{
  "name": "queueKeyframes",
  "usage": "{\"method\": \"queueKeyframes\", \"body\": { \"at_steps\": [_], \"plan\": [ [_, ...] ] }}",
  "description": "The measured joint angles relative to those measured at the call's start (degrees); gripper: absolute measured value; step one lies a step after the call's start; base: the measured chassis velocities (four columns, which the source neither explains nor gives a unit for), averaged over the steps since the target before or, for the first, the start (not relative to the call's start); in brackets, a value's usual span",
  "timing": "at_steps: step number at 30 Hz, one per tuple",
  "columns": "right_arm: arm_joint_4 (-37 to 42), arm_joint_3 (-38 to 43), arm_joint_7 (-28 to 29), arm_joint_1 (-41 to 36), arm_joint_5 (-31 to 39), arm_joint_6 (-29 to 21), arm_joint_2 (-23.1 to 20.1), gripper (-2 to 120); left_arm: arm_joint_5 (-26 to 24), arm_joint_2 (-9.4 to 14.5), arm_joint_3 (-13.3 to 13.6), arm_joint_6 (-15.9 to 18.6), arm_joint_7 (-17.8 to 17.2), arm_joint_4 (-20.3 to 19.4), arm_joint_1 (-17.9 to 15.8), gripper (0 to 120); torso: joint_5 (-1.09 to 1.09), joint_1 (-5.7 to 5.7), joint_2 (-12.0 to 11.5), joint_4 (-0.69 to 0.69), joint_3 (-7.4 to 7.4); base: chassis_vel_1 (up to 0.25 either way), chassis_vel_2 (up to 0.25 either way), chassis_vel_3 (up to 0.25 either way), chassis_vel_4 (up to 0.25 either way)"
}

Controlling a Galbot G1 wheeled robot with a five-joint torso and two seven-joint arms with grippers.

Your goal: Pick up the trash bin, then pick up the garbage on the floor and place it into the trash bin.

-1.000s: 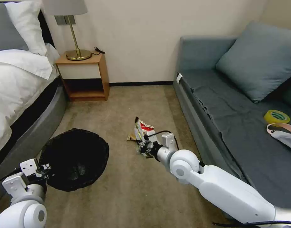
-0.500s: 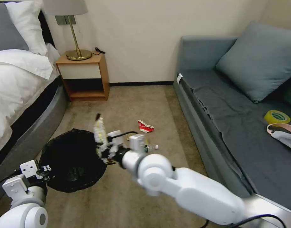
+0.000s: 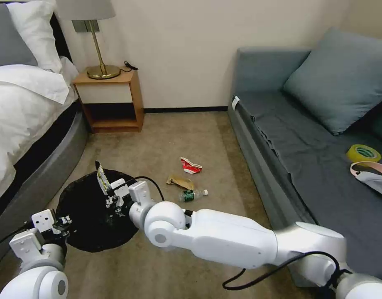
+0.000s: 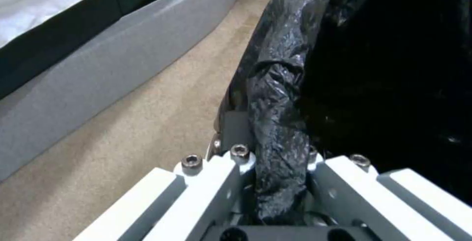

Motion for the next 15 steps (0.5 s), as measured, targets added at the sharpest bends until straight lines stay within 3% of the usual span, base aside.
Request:
{"method": "queueKeyframes", "body": {
  "at_steps": [9,15],
  "plan": [
    [0.03,-1.90,-0.70,-0.56,-1.30,-0.37,-0.17,0,0.02,0.16,-0.08,-0.02,0.08,0.75,-0.45,2,0.00,0.00,0.00,0.00,0.00,0.000,0.000,0.000,0.000],
    [-0.64,-1.91,-1.01,-0.86,-2.68,-0.34,0.27,20,0.11,0.12,-0.02,-0.09,0.13,0.94,-0.44,2,0.00,0.00,0.00,0.00,0.00,0.000,0.000,0.000,0.000]
  ]
}}
